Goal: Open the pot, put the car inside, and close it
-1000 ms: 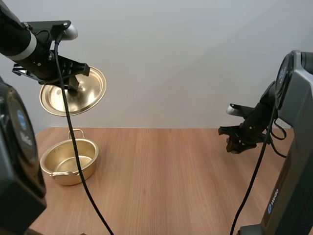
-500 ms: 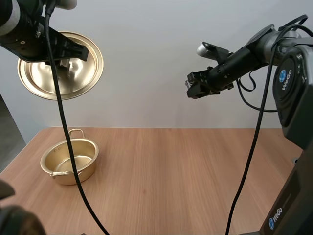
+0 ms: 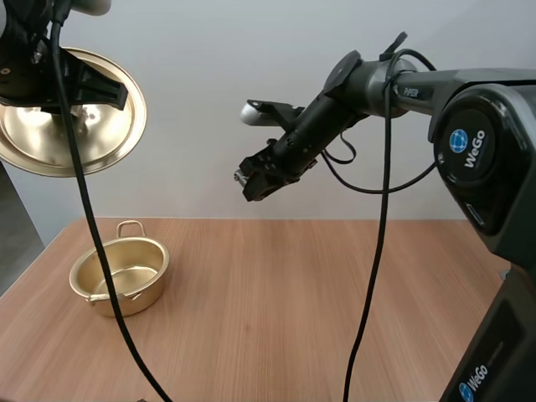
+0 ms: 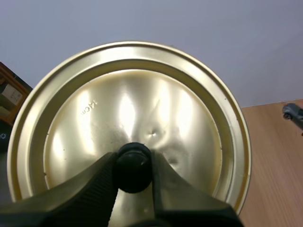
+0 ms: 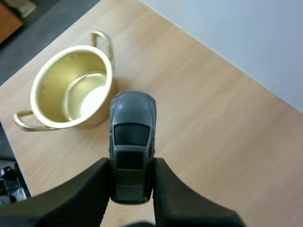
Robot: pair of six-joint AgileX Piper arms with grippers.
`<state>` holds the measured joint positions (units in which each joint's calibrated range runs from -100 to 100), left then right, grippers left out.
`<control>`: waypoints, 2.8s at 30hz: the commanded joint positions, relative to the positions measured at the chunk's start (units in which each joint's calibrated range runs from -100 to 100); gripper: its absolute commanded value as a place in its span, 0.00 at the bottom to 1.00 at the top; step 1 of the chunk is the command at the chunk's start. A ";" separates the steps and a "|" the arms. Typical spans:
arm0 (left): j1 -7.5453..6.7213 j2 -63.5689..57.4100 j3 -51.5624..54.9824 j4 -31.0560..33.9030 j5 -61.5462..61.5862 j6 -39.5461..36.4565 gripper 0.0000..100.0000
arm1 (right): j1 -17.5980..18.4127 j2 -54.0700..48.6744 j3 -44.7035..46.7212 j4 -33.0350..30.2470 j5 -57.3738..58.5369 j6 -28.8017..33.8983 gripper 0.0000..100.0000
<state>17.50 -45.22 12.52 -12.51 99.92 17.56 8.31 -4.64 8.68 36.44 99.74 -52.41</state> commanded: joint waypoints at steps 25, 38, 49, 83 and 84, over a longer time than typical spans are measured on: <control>0.01 0.13 0.03 16.27 0.08 -6.71 0.00 | 13.72 9.37 0.11 0.11 -16.27 -1.46 0.00; 0.01 -0.84 0.03 16.39 0.08 -6.92 0.00 | 19.45 16.39 -8.66 -1.63 -19.61 -1.26 0.00; 0.01 -2.50 0.03 15.84 0.08 -6.92 0.00 | 19.45 24.97 -15.52 -5.17 -19.64 -0.16 0.00; 0.01 -4.73 0.03 11.51 0.08 -5.94 0.00 | 19.51 34.17 -24.29 -8.92 -20.12 1.69 0.00; 0.01 -4.73 0.03 11.51 0.08 -5.94 0.00 | 19.51 34.17 -24.29 -8.92 -20.12 1.69 0.00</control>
<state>17.50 -49.96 12.52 -0.94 99.92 11.65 27.79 29.50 -15.54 27.48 79.72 -50.73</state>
